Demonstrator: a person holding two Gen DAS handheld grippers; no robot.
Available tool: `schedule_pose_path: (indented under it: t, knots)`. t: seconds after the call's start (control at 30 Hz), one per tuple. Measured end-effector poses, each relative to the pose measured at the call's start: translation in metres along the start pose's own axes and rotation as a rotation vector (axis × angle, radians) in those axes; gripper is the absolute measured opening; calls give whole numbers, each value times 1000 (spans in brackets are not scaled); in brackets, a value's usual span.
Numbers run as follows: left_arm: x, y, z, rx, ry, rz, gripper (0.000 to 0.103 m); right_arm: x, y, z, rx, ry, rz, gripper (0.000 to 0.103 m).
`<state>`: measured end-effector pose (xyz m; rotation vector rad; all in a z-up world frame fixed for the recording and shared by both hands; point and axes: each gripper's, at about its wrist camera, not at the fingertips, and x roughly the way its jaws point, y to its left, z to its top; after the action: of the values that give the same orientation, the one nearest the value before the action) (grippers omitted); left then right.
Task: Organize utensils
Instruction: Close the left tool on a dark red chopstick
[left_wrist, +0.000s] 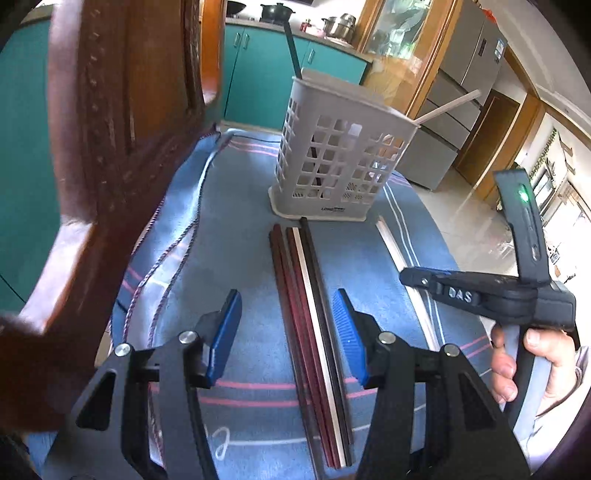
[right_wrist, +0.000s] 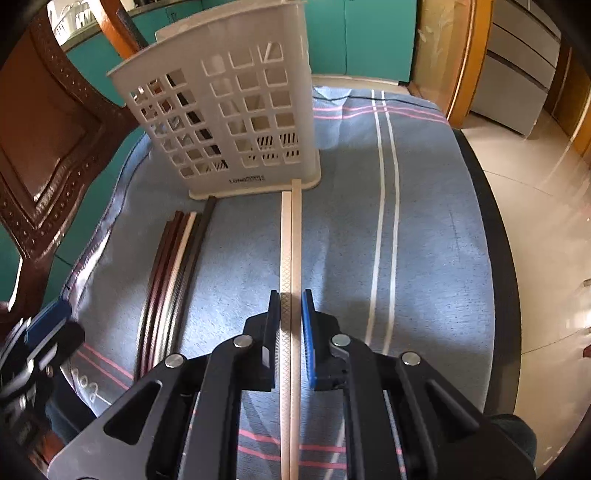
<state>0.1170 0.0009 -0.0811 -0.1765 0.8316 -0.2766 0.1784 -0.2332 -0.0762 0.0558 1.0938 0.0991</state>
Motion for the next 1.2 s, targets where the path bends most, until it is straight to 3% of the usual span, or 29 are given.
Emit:
schedule_pose_path:
  t: [0.13, 0.27, 0.33, 0.4, 0.47, 0.77, 0.93, 1.2]
  knots:
    - [20, -8, 8, 40, 33, 54, 52, 16, -1, 4, 30, 24, 16, 12]
    - [40, -23, 11, 87, 72, 62, 52, 14, -10, 5, 32, -4, 28, 21]
    - [49, -27, 11, 106, 80, 100, 45, 15, -14, 7, 24, 0, 23, 21]
    - [60, -25, 12, 99, 113, 118, 28, 17, -14, 6, 15, 15, 25, 21]
    - [68, -22, 12, 97, 138, 133, 23, 22, -14, 7, 6, 27, 21, 21]
    - [81, -14, 12, 87, 167, 165, 23, 26, -13, 8, -5, 22, 13, 24]
    - [81, -11, 14, 98, 187, 201, 31, 26, -17, 3, -4, 28, 8, 31]
    - [103, -14, 33, 79, 219, 257, 31, 37, -5, 21, -68, 36, -85, 31]
